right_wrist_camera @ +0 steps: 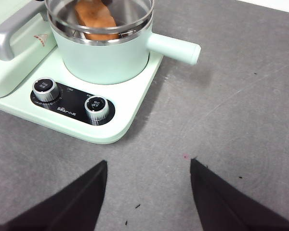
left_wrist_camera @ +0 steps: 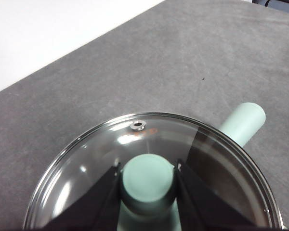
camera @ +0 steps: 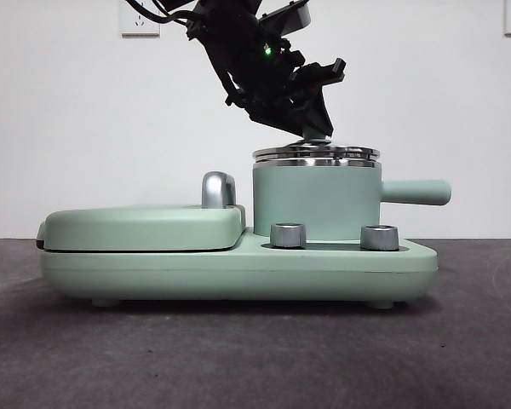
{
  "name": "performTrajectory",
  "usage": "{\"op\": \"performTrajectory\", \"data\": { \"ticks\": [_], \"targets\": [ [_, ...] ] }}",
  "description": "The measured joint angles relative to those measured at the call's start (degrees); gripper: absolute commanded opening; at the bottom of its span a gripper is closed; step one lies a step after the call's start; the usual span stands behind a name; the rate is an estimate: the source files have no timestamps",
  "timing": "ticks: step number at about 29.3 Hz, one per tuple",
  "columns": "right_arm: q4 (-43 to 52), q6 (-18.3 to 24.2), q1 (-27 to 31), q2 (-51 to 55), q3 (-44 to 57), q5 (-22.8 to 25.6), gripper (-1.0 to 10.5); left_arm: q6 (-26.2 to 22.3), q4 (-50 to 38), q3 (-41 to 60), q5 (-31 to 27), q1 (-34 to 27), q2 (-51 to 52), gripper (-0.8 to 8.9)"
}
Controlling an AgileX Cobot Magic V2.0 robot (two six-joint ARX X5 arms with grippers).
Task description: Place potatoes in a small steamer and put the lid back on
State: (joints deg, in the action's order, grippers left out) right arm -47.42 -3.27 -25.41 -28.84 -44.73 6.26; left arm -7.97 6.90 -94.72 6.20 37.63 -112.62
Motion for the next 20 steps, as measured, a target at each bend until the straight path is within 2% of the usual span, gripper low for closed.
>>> {"op": "performTrajectory", "data": {
  "ticks": [12, 20],
  "targets": [
    [-0.02, 0.0, 0.0, 0.0, 0.0, 1.07, 2.7, -0.22, 1.92, -0.48, 1.38, -0.04, -0.37, 0.09],
    [-0.04, 0.0, 0.0, 0.0, 0.0, 1.07, 2.7, -2.14, 4.09, -1.16, 1.4, -0.24, -0.37, 0.09]
  ]
}}
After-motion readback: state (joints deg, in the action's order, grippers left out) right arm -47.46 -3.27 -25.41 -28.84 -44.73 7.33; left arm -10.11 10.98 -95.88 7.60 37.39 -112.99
